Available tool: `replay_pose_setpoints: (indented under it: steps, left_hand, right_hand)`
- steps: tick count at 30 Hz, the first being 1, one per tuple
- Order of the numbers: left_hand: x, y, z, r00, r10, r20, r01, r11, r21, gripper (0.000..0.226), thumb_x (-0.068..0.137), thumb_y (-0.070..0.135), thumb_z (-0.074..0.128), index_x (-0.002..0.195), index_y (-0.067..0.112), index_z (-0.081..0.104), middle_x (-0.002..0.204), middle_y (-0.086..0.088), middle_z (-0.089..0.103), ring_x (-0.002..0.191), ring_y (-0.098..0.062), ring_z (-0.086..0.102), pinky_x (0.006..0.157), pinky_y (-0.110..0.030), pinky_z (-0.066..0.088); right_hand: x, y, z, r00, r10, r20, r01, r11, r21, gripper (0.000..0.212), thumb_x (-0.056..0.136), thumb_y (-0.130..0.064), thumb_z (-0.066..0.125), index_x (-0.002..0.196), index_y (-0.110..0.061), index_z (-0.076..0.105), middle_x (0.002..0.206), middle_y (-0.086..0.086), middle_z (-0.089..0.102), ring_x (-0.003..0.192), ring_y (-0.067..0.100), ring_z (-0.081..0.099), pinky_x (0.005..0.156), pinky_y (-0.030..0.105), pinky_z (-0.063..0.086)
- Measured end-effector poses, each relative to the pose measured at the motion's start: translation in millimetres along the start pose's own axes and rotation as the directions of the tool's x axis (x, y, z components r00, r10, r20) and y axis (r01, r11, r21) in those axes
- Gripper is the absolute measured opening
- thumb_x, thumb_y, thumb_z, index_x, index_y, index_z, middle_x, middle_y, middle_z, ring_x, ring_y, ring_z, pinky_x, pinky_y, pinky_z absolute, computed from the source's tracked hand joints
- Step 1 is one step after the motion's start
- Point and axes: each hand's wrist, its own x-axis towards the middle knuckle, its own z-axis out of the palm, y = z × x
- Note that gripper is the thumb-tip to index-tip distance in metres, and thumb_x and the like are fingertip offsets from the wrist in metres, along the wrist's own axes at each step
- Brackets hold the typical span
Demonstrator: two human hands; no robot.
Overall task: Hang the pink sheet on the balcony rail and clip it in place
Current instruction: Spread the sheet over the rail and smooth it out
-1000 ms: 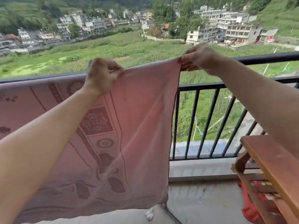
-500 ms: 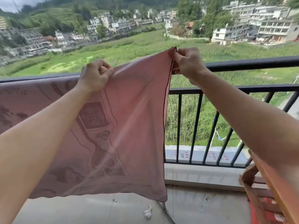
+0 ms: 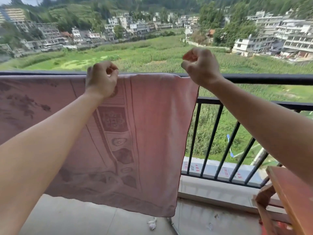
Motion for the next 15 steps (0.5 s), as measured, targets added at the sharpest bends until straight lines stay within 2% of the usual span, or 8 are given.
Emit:
replay_pose_setpoints:
  steps: [2, 4, 7, 10, 13, 15]
  left_hand:
    - [-9.4, -26.4, -15.5, 0.999, -0.037, -0.029, 0.038, 0.999, 0.039, 0.015, 0.089, 0.023, 0.058, 0.092, 0.014, 0.069, 0.086, -0.007, 0.07, 0.085, -0.028, 0.064, 0.08, -0.04, 0.054]
    - [-22.2, -49.5, -34.0, 0.998, -0.057, -0.02, 0.058, 0.996, 0.064, 0.013, 0.089, 0.02, 0.058, 0.091, 0.012, 0.069, 0.083, -0.007, 0.068, 0.084, -0.03, 0.063, 0.079, -0.039, 0.053]
    - [-42.4, -109.5, -82.8, 0.99, -0.14, 0.031, 0.133, 0.978, 0.158, 0.012, 0.088, 0.021, 0.059, 0.089, 0.016, 0.07, 0.079, -0.003, 0.067, 0.084, -0.027, 0.063, 0.081, -0.039, 0.054]
    - [-56.1, -177.6, -141.2, 0.971, -0.226, 0.079, 0.197, 0.942, 0.273, 0.009, 0.084, 0.027, 0.06, 0.081, 0.025, 0.068, 0.075, 0.001, 0.067, 0.085, -0.027, 0.065, 0.081, -0.039, 0.054]
    - [-56.1, -223.9, -220.5, 0.935, -0.335, 0.118, 0.27, 0.886, 0.376, 0.008, 0.086, 0.021, 0.061, 0.082, 0.023, 0.069, 0.08, 0.001, 0.065, 0.087, -0.025, 0.059, 0.076, -0.032, 0.048]
    - [-64.3, -263.0, -261.5, 0.914, -0.385, 0.126, 0.302, 0.856, 0.421, 0.009, 0.085, 0.02, 0.062, 0.078, 0.026, 0.066, 0.078, 0.002, 0.065, 0.089, -0.026, 0.062, 0.077, -0.032, 0.05]
  right_hand:
    - [-4.2, -35.4, 8.4, 0.99, -0.125, -0.068, 0.124, 0.992, -0.023, 0.022, 0.086, -0.027, 0.062, 0.104, -0.017, 0.068, 0.1, -0.007, 0.069, 0.089, 0.005, 0.06, 0.075, 0.018, 0.048]
    - [-10.9, -65.4, 24.8, 0.975, -0.212, -0.064, 0.212, 0.977, -0.008, 0.019, 0.086, -0.024, 0.061, 0.101, -0.017, 0.069, 0.095, -0.008, 0.069, 0.084, 0.005, 0.061, 0.069, 0.015, 0.046]
    - [-25.0, -128.0, 80.8, 0.942, -0.329, 0.06, 0.331, 0.944, -0.014, 0.015, 0.087, -0.021, 0.061, 0.097, -0.016, 0.07, 0.089, -0.004, 0.071, 0.078, 0.01, 0.065, 0.07, 0.025, 0.055]
    - [-36.8, -191.6, 158.4, 0.91, -0.365, 0.195, 0.376, 0.926, -0.02, 0.014, 0.086, -0.023, 0.061, 0.093, -0.017, 0.072, 0.087, -0.002, 0.072, 0.075, 0.015, 0.066, 0.07, 0.036, 0.059]
    - [-45.2, -267.2, 216.2, 0.869, -0.358, 0.342, 0.396, 0.917, -0.047, 0.016, 0.084, -0.029, 0.062, 0.092, -0.022, 0.073, 0.092, -0.002, 0.073, 0.081, 0.019, 0.066, 0.072, 0.032, 0.055]
    - [-54.0, -304.3, 265.1, 0.828, -0.341, 0.445, 0.407, 0.912, -0.059, 0.015, 0.084, -0.031, 0.062, 0.093, -0.024, 0.072, 0.096, -0.002, 0.072, 0.086, 0.021, 0.065, 0.07, 0.029, 0.048]
